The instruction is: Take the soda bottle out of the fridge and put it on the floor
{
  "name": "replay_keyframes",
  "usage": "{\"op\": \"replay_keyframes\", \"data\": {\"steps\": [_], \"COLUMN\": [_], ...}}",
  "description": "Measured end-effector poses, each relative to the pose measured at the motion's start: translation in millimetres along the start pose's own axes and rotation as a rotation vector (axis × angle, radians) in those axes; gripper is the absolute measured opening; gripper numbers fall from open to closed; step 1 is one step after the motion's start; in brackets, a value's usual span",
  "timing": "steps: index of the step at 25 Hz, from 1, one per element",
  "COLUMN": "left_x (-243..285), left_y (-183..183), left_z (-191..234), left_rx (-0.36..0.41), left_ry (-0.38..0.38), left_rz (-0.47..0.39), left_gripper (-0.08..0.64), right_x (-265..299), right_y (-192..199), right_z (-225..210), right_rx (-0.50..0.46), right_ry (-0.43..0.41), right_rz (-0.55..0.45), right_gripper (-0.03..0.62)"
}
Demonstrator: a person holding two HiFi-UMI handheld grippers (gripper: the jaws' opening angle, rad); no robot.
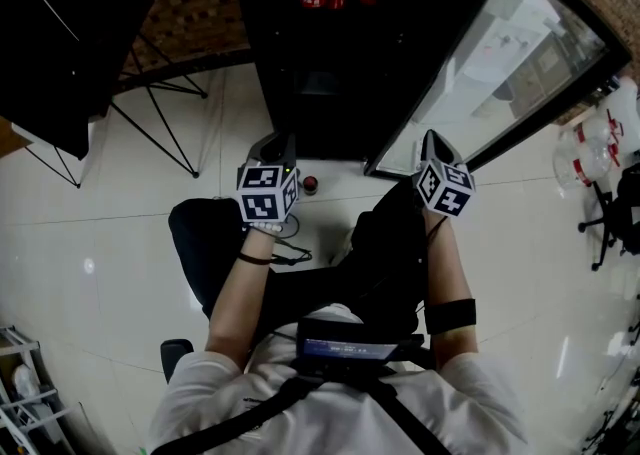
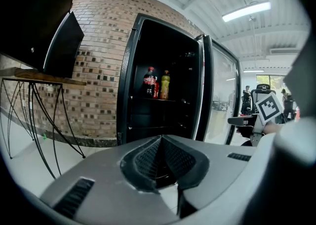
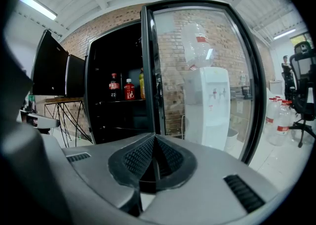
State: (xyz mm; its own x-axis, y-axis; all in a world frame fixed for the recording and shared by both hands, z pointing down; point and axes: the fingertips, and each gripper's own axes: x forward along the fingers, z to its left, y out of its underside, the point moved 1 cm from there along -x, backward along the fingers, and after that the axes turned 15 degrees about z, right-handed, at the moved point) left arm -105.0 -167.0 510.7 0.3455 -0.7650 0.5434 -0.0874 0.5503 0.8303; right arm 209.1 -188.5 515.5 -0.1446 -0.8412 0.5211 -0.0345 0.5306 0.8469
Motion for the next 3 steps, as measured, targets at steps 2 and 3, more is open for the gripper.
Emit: {"op": "replay_keyframes", "data": {"steps": [2, 3], "left_x": [0.5, 0.7], "left_y": [0.7, 1.2], "left_z": [1.0, 1.6], "left_rx": [-0.001, -0.001], "left_ry": [-0.003, -0.004], "left_rz": [0.002, 0.003], "left_gripper": [0.002, 0.002], "right_x": [0.5, 0.6], "right_y": [-0.2, -0.3], "right_z": [0.2, 0.3], "right_rx": [0.001, 0.001], "right_ry": [-0.001, -0.001], "right_rz": [-0.001, -0.002], "right_gripper": [0.014, 0.014]}}
